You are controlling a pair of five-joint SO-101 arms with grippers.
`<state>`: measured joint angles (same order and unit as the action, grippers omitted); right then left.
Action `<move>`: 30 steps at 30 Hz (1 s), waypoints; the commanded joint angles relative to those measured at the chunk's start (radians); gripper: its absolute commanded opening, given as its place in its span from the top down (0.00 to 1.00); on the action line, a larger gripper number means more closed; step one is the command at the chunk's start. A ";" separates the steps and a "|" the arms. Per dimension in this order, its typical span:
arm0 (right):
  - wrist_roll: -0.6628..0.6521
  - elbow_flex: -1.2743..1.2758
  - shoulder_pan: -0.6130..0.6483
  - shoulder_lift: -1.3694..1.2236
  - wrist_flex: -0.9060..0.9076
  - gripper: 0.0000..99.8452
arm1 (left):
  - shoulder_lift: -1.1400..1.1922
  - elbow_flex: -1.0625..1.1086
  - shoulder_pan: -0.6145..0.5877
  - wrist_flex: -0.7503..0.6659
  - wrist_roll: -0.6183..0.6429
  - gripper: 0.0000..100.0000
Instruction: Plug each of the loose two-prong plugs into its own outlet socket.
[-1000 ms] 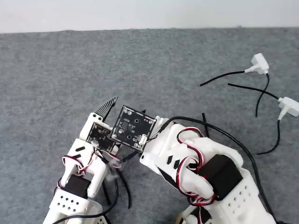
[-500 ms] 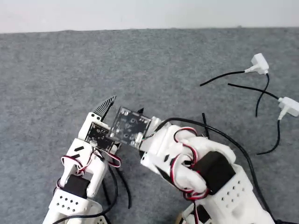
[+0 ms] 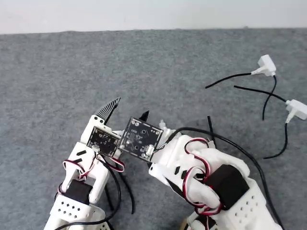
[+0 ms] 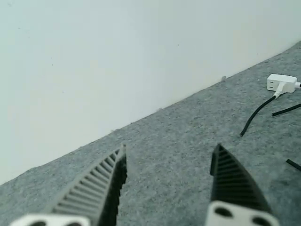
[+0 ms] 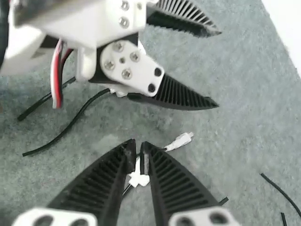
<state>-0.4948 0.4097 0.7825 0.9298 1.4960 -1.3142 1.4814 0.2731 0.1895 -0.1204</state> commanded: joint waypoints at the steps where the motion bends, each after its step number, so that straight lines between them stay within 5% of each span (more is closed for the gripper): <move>1: 0.014 0.008 -0.030 0.018 -0.008 0.99 | -0.006 -0.061 0.003 -0.006 -0.008 0.73; 8: 0.029 0.107 -0.245 0.007 -0.091 0.99 | -0.006 -0.061 -0.003 -0.006 -0.008 0.73; 13: 0.192 0.348 -0.348 0.005 -0.282 0.91 | -0.006 -0.061 -0.006 -0.006 -0.003 0.73; 17: 0.311 0.554 -0.351 0.005 -0.444 0.79 | -0.006 -0.061 -0.046 -0.035 0.023 0.73; 23: 0.471 0.787 -0.349 0.005 -0.734 0.83 | -0.005 -0.061 -0.092 -0.055 0.068 0.73; 30: 0.509 0.829 -0.346 0.005 -0.812 0.83 | -0.005 -0.058 -0.089 -0.055 0.063 0.73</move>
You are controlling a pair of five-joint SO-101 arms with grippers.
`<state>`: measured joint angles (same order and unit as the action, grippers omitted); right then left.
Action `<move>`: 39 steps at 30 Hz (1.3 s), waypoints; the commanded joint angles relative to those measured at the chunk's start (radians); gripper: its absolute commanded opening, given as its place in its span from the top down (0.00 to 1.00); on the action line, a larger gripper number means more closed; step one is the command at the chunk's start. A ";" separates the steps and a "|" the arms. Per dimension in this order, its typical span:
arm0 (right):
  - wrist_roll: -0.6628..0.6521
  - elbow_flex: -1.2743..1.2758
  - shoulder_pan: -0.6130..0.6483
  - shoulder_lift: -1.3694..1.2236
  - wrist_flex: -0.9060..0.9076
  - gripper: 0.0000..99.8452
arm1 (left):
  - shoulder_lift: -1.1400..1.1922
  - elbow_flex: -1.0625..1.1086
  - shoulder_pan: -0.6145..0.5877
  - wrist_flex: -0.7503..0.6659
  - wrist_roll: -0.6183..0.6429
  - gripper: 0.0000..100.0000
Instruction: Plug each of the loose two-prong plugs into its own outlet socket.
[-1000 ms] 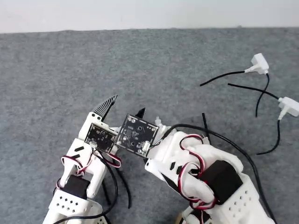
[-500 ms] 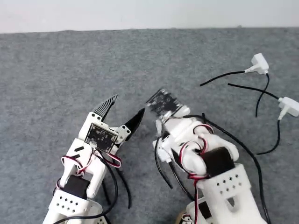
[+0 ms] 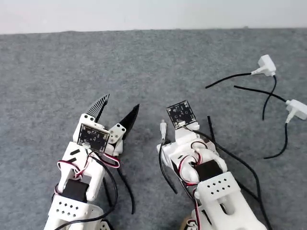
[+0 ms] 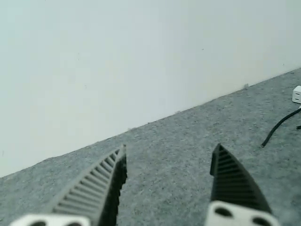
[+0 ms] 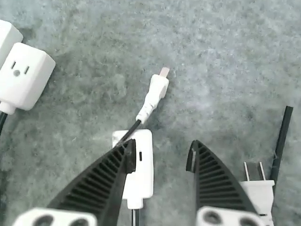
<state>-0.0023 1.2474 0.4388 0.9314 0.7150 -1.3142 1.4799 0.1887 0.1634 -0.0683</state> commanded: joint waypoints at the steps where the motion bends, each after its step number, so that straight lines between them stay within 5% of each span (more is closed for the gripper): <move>1: 0.017 -0.011 0.013 0.004 -0.031 0.83 | -0.005 -0.056 -0.005 -0.029 0.011 0.73; 7: 0.018 0.012 0.148 0.002 -0.091 0.83 | -0.005 -0.056 -0.005 -0.029 0.011 0.73; 19: 0.083 0.012 0.147 -0.022 -0.117 0.74 | -0.005 -0.061 -0.011 -0.031 0.009 0.73; 31: 0.089 -0.196 0.062 -0.559 -0.234 0.74 | -0.005 -0.061 -0.006 -0.031 0.009 0.73; 39: 0.083 -0.265 0.062 -0.644 -0.193 0.74 | -0.005 -0.061 -0.005 -0.031 0.009 0.73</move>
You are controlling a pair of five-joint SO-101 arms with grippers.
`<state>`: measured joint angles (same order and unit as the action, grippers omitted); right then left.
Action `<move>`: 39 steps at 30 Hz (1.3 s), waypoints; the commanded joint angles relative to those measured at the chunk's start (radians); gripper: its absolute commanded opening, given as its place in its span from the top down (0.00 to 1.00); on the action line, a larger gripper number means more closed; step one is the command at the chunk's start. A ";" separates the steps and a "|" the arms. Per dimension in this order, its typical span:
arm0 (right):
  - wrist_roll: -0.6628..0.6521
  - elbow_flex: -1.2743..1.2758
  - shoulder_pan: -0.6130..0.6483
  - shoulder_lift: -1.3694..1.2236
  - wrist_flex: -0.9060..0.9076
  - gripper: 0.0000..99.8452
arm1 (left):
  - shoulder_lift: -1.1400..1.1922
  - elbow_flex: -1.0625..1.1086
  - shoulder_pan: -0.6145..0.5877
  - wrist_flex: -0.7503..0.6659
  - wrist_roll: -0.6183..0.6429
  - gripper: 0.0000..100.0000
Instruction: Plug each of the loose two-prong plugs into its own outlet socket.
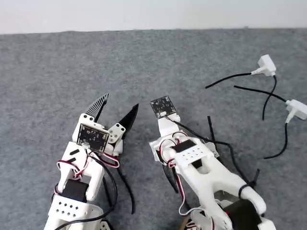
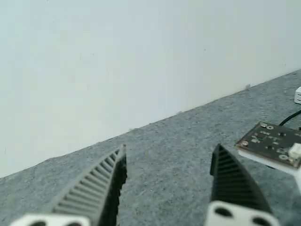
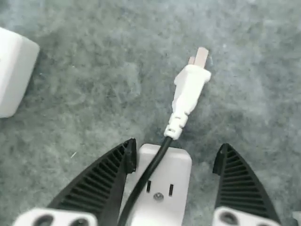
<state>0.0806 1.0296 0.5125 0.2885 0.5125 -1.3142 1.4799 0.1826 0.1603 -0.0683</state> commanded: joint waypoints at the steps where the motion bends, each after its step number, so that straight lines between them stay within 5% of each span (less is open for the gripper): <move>1: -0.002 -0.048 -0.012 -0.001 0.010 0.74 | -0.005 -0.061 0.002 -0.028 0.009 0.73; 9: -0.002 -0.048 -0.050 -0.002 0.008 0.75 | -0.005 -0.061 0.028 -0.020 0.009 0.73; 16: -0.078 -0.029 -0.048 -0.002 -0.074 0.97 | -0.005 -0.058 0.032 -0.020 0.009 0.73; 39: -0.138 -0.029 -0.042 0.008 -0.064 0.99 | -0.005 -0.058 0.034 -0.020 0.009 0.73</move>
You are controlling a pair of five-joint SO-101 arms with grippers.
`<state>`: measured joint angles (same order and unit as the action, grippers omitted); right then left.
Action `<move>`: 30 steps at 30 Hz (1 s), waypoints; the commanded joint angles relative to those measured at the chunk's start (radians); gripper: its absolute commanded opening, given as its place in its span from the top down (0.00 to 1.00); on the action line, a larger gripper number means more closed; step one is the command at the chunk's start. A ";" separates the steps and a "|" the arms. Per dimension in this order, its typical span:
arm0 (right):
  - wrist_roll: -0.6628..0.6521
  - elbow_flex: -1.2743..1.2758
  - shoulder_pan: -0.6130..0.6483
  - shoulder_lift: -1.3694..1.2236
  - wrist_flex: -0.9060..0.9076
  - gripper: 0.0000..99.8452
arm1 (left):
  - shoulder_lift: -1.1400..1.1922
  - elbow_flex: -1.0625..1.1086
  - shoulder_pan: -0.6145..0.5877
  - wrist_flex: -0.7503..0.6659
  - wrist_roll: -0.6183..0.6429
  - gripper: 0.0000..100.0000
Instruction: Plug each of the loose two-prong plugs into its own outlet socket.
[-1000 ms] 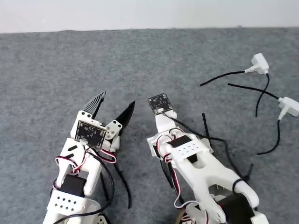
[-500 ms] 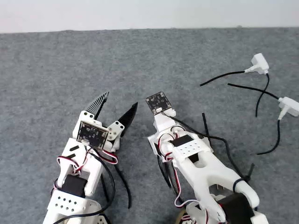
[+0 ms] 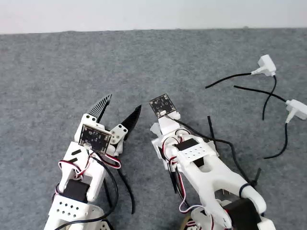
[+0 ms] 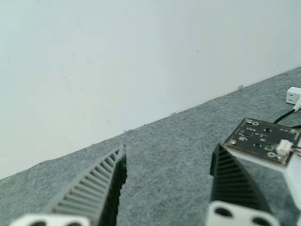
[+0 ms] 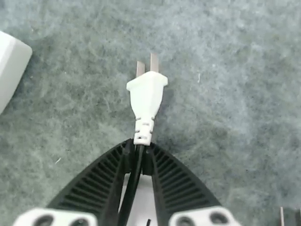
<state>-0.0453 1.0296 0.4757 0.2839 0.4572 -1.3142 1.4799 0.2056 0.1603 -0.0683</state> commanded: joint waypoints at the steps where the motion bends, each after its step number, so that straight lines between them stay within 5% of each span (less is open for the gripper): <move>1: -0.014 -0.028 -0.005 0.013 -0.008 0.99 | -0.005 -0.058 0.011 -0.020 0.009 0.73; 11: -0.097 -0.044 -0.087 0.199 0.191 0.99 | -0.005 -0.056 0.011 -0.020 0.008 0.73; 30: -0.276 0.064 -0.104 0.989 0.593 0.99 | -0.005 -0.041 0.043 -0.023 -0.020 0.73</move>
<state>-0.2846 1.1063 0.3790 1.1600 1.0096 -1.3142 1.4799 0.2332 0.1603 -0.0806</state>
